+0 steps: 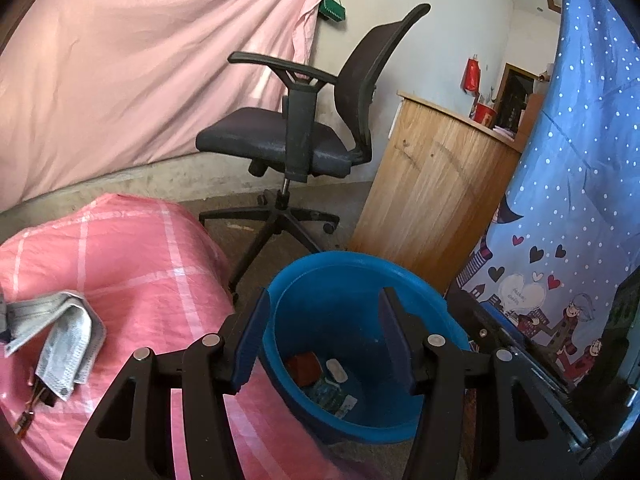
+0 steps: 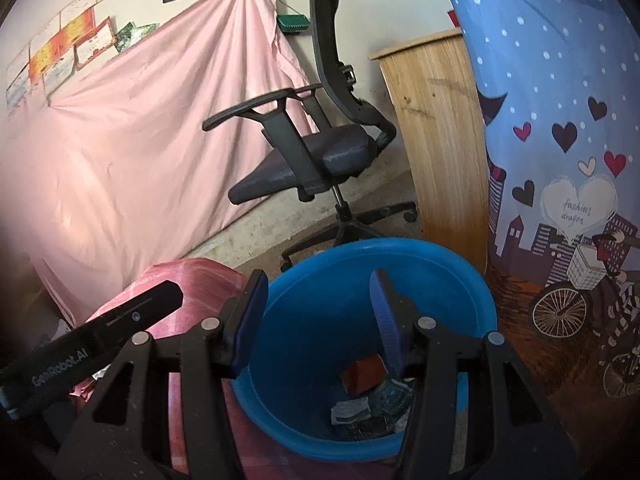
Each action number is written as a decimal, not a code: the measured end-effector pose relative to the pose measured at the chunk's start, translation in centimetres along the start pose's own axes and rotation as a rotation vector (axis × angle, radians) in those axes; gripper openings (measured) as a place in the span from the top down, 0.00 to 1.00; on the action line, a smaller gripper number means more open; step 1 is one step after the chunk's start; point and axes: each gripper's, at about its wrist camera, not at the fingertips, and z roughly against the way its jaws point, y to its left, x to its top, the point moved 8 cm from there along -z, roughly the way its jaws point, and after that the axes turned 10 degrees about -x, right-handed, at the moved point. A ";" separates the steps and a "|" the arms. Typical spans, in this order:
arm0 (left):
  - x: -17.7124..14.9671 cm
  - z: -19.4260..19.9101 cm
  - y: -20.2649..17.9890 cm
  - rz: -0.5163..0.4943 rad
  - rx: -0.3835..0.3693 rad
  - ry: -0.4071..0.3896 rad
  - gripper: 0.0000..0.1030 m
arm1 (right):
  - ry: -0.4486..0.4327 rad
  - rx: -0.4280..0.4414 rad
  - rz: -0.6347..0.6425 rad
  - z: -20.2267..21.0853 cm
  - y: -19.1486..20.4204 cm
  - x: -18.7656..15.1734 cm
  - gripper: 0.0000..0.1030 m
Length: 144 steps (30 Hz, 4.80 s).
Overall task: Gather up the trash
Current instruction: 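Bring both open tools back over the table, then grasp the grey face mask with the right tool while the left tool grasps the battery, then carry mask and battery over the blue basin and open both tools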
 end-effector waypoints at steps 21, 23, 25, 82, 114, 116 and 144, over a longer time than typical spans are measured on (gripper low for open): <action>0.2 13.7 4.4 -0.024 0.249 -0.291 0.44 | -0.232 0.207 0.156 6.4 8.4 1.2 0.19; -0.2 15.5 5.3 -0.025 0.295 -0.332 0.43 | -0.247 0.232 0.173 6.7 9.5 1.0 0.17; -0.5 16.7 5.9 -0.027 0.327 -0.351 0.39 | -0.254 0.262 0.179 7.2 10.5 0.8 0.15; -11.3 18.4 17.3 0.183 0.323 -0.047 0.42 | 0.193 0.341 0.575 -1.2 23.9 -11.5 0.13; -12.2 16.9 15.7 0.165 0.288 0.048 0.94 | 0.241 0.423 0.386 -0.4 21.5 -10.2 0.73; -12.2 17.2 15.2 0.150 0.291 0.041 0.94 | 0.219 0.422 0.364 0.0 20.7 -9.6 0.73; -0.4 16.9 5.1 -0.045 0.146 -0.273 0.94 | -0.271 0.311 0.098 6.7 11.2 1.8 0.73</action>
